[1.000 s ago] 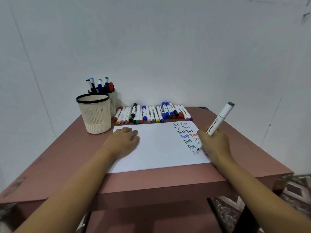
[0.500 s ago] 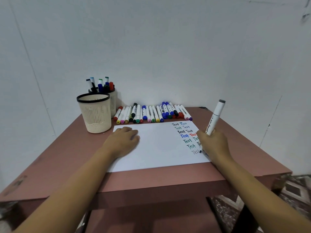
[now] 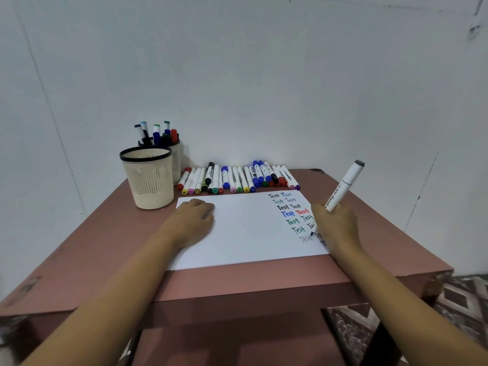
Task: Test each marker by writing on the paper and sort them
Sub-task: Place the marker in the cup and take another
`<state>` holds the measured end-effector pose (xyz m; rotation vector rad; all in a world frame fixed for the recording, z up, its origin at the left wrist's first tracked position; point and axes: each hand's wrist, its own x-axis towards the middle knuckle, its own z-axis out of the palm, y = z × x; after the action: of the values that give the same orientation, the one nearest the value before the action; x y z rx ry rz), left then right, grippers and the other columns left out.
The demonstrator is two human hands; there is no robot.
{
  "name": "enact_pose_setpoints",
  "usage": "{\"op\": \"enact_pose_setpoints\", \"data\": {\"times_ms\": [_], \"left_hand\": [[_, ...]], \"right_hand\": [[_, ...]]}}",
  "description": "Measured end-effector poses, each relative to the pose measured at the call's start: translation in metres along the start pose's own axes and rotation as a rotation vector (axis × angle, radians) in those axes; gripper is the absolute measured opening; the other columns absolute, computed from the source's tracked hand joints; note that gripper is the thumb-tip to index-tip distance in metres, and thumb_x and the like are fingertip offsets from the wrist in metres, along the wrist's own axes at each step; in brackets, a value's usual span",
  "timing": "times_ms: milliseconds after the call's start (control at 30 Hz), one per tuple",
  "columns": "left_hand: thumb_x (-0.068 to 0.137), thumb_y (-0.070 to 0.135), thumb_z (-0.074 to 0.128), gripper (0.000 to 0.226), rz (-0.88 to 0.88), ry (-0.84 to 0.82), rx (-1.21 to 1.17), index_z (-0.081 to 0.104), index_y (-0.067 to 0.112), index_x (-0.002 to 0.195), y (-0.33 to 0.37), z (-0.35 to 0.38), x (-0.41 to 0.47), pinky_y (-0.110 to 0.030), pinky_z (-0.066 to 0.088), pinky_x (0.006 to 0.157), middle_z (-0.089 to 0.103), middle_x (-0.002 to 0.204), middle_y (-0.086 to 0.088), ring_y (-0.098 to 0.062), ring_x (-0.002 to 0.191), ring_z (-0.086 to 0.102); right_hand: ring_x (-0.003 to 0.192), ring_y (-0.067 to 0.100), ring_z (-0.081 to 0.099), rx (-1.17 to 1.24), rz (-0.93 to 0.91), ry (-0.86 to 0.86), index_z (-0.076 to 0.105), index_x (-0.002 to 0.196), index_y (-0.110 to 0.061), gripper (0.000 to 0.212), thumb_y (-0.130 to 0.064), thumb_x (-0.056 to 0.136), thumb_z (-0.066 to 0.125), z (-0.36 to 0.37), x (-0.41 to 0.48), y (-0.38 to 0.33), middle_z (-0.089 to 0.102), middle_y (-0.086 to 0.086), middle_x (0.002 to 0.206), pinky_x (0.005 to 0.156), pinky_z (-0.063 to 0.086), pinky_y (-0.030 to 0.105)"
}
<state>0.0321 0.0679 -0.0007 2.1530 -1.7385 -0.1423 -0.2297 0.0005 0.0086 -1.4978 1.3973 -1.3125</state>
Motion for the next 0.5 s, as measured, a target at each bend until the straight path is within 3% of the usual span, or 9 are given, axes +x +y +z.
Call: {"op": "enact_pose_setpoints", "data": {"times_ms": [167, 333, 500], "left_hand": [[0.097, 0.011, 0.03, 0.046, -0.061, 0.047, -0.104, 0.036, 0.014, 0.142, -0.004, 0.001, 0.002, -0.034, 0.024, 0.111, 0.033, 0.149, -0.007, -0.022, 0.136, 0.029], [0.091, -0.005, 0.029, 0.053, -0.072, 0.121, -0.164, 0.032, 0.012, 0.141, -0.001, -0.001, 0.002, -0.04, 0.03, 0.107, 0.041, 0.137, -0.015, -0.029, 0.124, 0.04], [0.089, -0.006, 0.032, 0.058, -0.099, 0.236, -0.059, 0.03, 0.021, 0.14, 0.001, -0.003, 0.0, -0.058, -0.001, 0.112, 0.056, 0.12, -0.002, -0.022, 0.12, 0.045]], "right_hand": [[0.041, 0.014, 0.044, 0.109, 0.094, 0.0, 0.045, 0.068, -0.013, 0.022, -0.017, 0.087, 0.055, -0.002, 0.005, 0.001, 0.05, 0.005, 0.056, 0.041, 0.034, 0.022], [0.033, 0.01, 0.041, 0.212, 0.234, -0.084, 0.049, 0.068, -0.009, 0.026, -0.019, 0.091, 0.056, -0.004, 0.015, -0.007, 0.052, 0.008, 0.054, 0.033, 0.037, 0.018], [0.038, 0.014, 0.045, 0.205, 0.3, -0.168, 0.05, 0.068, -0.007, 0.032, -0.024, 0.094, 0.056, -0.005, 0.019, -0.018, 0.056, 0.011, 0.057, 0.036, 0.042, 0.018]]}}
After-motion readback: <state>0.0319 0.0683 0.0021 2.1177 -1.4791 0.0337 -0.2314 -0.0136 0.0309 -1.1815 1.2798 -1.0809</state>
